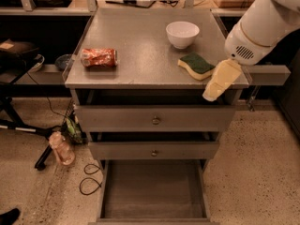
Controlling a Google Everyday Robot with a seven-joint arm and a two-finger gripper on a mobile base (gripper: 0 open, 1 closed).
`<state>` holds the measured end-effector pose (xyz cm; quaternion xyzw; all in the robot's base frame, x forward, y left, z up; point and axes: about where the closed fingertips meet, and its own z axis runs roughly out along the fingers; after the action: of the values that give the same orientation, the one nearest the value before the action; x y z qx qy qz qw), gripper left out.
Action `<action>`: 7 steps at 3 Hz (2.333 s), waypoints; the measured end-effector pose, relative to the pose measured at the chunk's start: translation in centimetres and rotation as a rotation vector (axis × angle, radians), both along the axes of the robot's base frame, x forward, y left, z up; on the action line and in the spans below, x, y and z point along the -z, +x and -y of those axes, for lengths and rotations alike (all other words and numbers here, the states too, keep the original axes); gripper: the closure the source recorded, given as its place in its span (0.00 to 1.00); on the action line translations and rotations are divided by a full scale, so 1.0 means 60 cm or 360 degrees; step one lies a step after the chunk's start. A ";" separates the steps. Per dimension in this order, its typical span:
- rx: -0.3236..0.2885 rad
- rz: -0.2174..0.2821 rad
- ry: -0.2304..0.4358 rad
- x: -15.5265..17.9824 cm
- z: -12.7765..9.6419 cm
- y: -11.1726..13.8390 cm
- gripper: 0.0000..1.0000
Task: Place sponge into bottom drawer
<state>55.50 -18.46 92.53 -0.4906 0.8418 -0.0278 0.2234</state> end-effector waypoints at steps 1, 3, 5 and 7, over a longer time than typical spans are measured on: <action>-0.0027 0.0062 0.0087 -0.003 -0.010 0.019 0.00; -0.0112 0.0253 0.0214 -0.012 -0.067 0.154 0.00; -0.0154 0.0280 0.0257 -0.010 -0.066 0.161 0.00; -0.0199 0.0312 0.0268 0.003 -0.049 0.221 0.00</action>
Offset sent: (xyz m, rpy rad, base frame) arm 0.0641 0.0339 0.0151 0.2500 -0.1518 0.1018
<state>68.76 -15.49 92.36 -0.5166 0.7830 0.0092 0.3462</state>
